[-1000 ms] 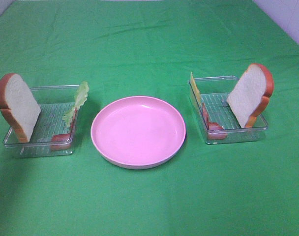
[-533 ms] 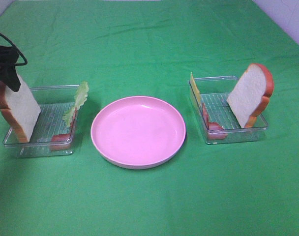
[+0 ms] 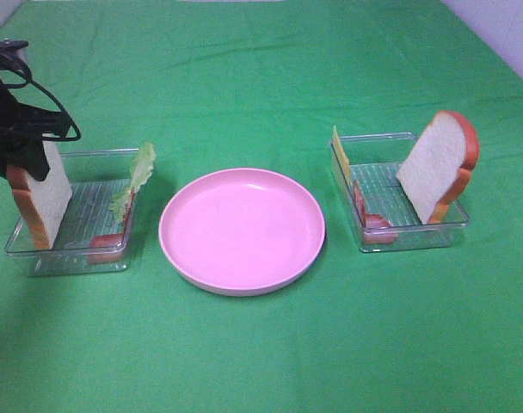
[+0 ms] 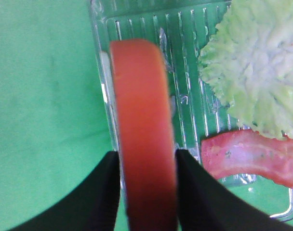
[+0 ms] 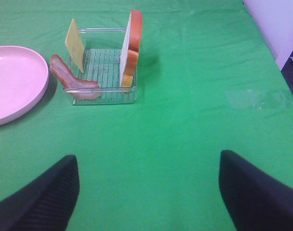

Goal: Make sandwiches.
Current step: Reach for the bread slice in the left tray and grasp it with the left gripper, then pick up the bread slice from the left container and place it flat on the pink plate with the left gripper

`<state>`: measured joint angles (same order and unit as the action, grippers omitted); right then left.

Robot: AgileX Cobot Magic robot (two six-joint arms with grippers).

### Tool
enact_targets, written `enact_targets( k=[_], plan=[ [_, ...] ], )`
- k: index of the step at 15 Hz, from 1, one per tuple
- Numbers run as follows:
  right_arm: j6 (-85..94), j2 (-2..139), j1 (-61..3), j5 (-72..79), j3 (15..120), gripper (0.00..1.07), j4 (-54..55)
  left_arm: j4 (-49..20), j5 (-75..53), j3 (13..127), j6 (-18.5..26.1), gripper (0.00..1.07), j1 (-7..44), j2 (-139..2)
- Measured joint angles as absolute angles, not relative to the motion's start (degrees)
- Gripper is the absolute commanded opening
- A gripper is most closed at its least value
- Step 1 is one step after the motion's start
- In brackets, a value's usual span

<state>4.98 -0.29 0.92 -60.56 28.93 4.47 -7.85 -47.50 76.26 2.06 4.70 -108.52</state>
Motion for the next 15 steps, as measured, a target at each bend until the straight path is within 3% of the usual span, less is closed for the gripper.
enact_targets(
  k=[4, 8, 15],
  plan=[
    [5.0, -0.3, 0.9, -60.6, 28.9, 0.75, 4.5, -7.7, -48.2, 76.4, 1.9, 0.0, 4.7, -108.5],
    [5.0, -0.3, 0.9, -60.6, 28.9, 0.75, 4.5, -7.7, -50.4, 76.5, 1.9, 0.0, 4.7, -107.4],
    [5.0, -0.3, 0.9, -60.6, 28.9, 0.75, 4.5, -10.2, -54.7, 76.5, 1.9, 0.0, 4.7, -90.5]
  ],
)
